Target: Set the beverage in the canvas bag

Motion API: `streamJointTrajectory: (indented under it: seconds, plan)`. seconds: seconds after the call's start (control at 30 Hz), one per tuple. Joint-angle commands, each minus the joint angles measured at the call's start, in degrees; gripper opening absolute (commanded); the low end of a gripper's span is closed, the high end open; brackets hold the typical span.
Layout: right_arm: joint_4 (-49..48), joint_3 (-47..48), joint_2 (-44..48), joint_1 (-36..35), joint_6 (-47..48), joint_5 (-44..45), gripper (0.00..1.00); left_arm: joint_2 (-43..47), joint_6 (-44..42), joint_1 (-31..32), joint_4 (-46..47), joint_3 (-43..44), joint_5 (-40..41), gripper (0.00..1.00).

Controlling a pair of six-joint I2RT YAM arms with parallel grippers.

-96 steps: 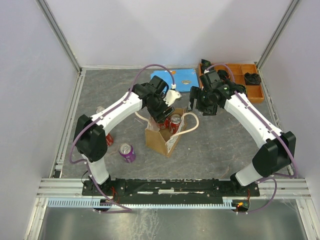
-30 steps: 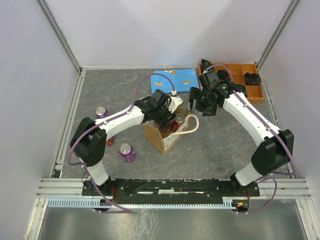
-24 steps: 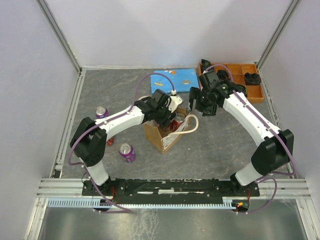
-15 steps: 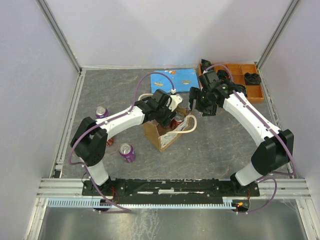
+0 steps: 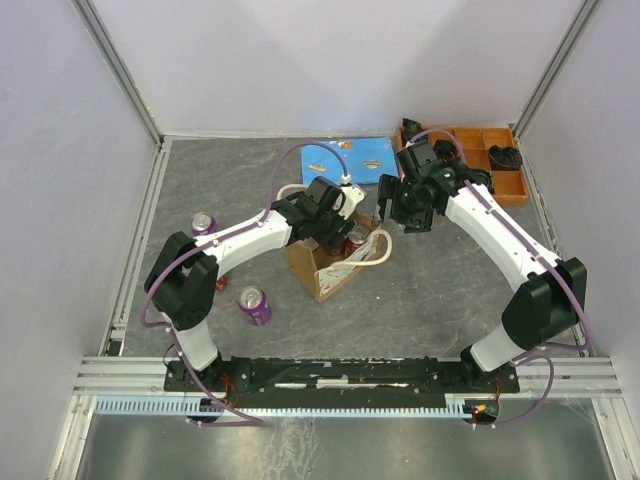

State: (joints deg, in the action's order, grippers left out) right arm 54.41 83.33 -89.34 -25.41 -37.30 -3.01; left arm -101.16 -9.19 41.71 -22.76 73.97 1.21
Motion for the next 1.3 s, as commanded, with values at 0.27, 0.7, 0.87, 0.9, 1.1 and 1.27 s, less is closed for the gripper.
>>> streamJointTrajectory:
  seconds: [0.27,0.7,0.87,0.9,1.1,1.27]
  plan:
    - [-1.2,1.3,-0.9,-0.3,-0.3,-0.8,0.88,1.7,3.1,-0.3,0.4,1.0,0.5,0.99]
    - [-1.5,1.6,-1.1,-0.2,-0.3,-0.9,0.88,5.8,6.0,-0.3,-5.1,6.6,-2.0,0.99]
    - [-1.9,2.5,-2.1,-0.3,-0.5,-1.6,0.88,7.9,5.9,-0.3,-7.3,7.0,-2.0,0.99]
    - [-1.9,2.6,-2.2,-0.3,-0.4,-1.6,0.88,8.3,6.0,-0.3,-7.5,7.0,-1.8,0.99]
    - [-2.5,4.7,-1.5,-0.2,2.4,-1.1,0.87,11.6,7.0,-1.0,-8.2,9.1,0.3,0.99]
    - [-1.1,12.4,-1.9,-0.2,9.2,0.4,0.85,13.8,8.0,-6.8,-11.1,11.4,-1.8,0.99]
